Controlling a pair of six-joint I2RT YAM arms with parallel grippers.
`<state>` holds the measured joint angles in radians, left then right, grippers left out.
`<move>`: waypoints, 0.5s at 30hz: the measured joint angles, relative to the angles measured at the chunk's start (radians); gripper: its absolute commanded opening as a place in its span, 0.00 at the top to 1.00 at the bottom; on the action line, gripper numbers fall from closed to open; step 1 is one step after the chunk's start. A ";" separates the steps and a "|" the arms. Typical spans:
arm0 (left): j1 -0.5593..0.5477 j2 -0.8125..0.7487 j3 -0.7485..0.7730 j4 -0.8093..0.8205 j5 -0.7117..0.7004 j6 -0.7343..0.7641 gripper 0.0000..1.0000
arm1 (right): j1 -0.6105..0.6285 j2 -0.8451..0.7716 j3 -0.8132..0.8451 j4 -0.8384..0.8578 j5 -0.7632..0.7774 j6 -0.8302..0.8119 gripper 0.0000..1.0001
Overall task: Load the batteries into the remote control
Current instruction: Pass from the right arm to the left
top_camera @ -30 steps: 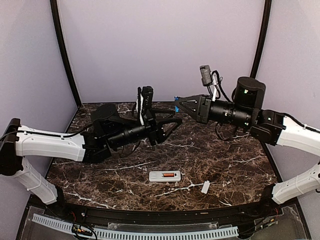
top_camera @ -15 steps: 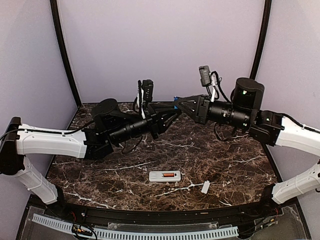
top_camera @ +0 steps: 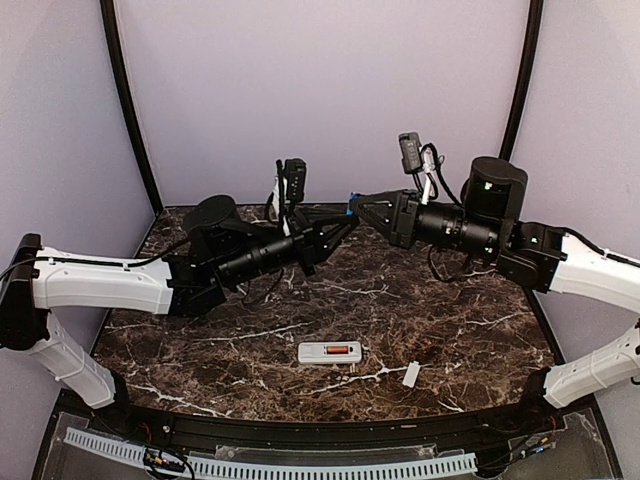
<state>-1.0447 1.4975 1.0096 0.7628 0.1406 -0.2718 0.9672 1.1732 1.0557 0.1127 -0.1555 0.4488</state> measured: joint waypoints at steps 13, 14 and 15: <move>0.000 -0.080 -0.008 -0.175 0.011 0.234 1.00 | 0.008 0.000 0.161 -0.293 -0.034 -0.078 0.27; 0.000 -0.092 -0.011 -0.196 0.013 0.262 1.00 | 0.005 0.001 0.196 -0.340 -0.032 -0.084 0.27; 0.000 -0.104 -0.013 -0.220 0.016 0.291 1.00 | 0.002 0.005 0.232 -0.387 -0.032 -0.087 0.27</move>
<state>-1.0443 1.3933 0.9970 0.5423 0.1562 0.0196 0.9691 1.1782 1.2873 -0.2745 -0.1875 0.3614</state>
